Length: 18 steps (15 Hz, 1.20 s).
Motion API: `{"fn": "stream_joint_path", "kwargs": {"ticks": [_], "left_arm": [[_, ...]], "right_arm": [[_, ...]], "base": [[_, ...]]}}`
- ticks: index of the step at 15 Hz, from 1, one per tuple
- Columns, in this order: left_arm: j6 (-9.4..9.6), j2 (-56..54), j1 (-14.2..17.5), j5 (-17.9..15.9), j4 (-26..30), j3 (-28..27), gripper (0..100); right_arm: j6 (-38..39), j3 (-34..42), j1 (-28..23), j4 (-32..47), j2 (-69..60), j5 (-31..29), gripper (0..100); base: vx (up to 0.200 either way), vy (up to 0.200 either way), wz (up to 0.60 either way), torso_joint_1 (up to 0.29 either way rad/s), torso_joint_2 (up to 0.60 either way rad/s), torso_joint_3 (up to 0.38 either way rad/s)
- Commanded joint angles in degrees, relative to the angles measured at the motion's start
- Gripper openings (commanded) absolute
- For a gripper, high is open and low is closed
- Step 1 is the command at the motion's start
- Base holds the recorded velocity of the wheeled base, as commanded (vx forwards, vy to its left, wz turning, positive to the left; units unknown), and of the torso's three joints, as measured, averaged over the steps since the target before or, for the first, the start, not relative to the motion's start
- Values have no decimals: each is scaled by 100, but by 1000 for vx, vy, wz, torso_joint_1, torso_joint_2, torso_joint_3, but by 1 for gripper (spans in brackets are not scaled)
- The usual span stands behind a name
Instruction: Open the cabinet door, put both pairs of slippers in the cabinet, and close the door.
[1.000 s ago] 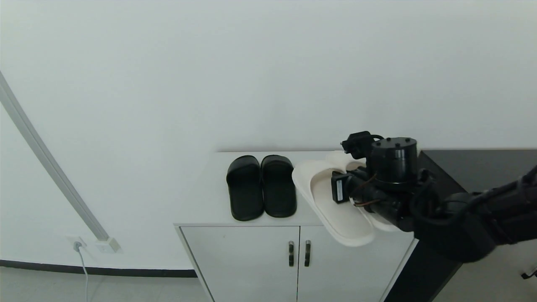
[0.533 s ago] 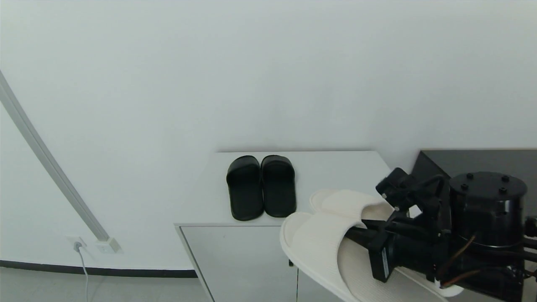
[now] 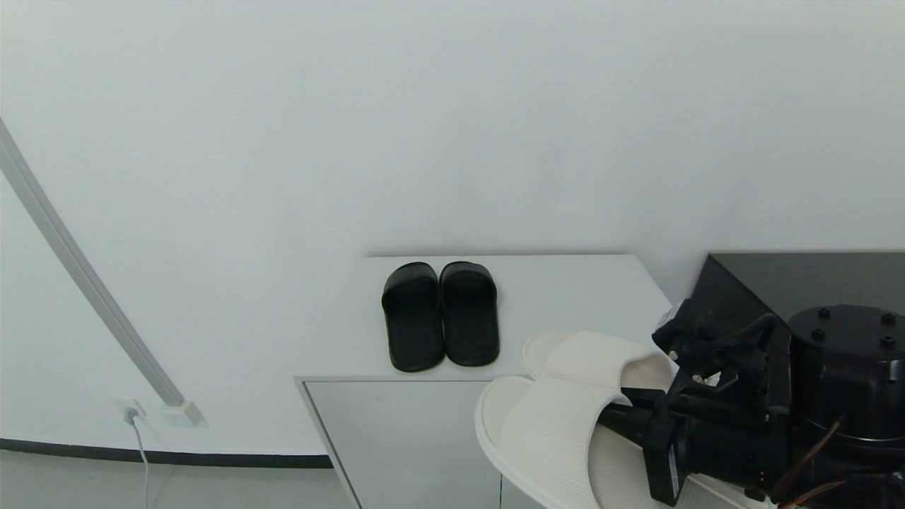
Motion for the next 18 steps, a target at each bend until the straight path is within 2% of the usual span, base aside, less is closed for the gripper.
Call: {"fn": "stream_joint_path", "kwargs": {"ticks": [1,8,18], "left_arm": [[3,8,-1,1,-1,2,0],[3,8,-1,1,-1,-6,0],[3,8,-1,1,-1,-6,0]], "right_arm": [[-9,7,-1,-2,40,0,0],[-17,95,8,-2,14,18,0],[0,103,-1,-2,32,26,0]], "base": [[-200,0,0,7,-2,2],[-200,0,0,3,4,4],[0,0,0,0,0,0]]}}
